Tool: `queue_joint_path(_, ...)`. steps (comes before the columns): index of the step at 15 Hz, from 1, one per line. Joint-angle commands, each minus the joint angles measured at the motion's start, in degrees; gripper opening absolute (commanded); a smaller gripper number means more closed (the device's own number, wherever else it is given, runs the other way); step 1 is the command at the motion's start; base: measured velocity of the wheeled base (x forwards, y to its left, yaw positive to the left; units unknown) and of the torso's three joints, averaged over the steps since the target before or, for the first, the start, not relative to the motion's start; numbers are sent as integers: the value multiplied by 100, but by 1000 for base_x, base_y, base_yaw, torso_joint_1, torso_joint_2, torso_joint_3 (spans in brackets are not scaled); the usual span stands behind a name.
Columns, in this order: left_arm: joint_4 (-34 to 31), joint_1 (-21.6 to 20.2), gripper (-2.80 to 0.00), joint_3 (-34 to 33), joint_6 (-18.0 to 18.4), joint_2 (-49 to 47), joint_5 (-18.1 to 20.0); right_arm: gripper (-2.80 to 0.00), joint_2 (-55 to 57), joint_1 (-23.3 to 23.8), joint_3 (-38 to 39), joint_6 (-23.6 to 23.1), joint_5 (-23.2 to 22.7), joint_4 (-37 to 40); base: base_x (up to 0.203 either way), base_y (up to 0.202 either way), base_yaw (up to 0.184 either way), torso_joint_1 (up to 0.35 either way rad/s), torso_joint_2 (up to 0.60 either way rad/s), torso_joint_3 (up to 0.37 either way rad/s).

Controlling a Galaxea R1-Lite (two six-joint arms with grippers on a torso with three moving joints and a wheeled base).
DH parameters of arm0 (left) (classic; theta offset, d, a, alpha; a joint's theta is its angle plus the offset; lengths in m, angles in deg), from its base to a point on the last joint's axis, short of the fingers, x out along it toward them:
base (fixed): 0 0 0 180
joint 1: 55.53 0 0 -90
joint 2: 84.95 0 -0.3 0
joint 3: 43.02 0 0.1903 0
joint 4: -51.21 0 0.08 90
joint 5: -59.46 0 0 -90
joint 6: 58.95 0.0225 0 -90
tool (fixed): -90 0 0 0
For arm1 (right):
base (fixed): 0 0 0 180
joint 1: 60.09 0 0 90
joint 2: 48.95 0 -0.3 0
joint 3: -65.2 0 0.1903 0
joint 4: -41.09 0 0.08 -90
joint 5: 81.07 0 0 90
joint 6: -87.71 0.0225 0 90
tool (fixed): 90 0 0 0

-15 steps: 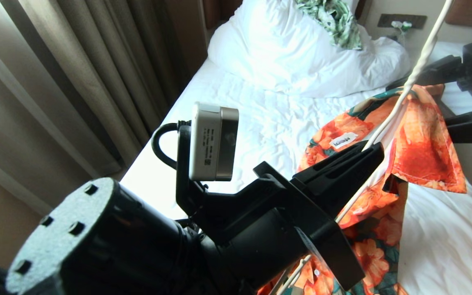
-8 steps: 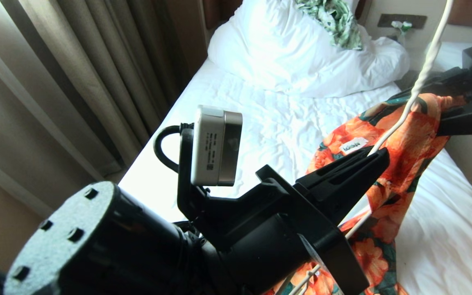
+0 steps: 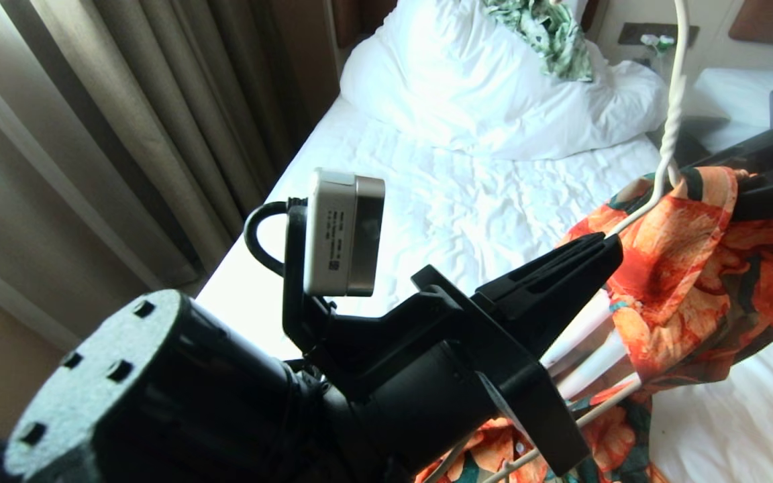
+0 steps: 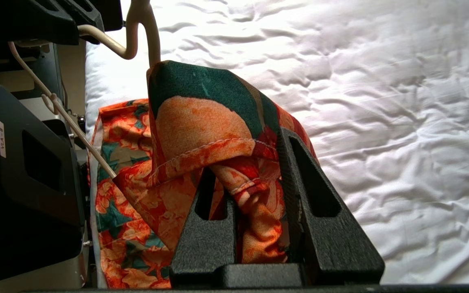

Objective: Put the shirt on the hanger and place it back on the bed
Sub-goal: Hook the other side of the shirt onto the hanger

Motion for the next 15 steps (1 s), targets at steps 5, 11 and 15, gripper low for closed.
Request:
queue_joint_path(5,49,15,0,-97,285,30,218,-280,-278,1,262,-21,-14,14,0,0,0,0,0,0)
queue_joint_path(11,49,-353,0,-433,304,351,196,-280,-331,236,351,-23,-6,14,0,0,0,0,0,0)
queue_joint_path(15,49,-1048,0,-639,331,706,174,-280,-331,641,479,-107,-6,-18,0,0,0,0,0,0)
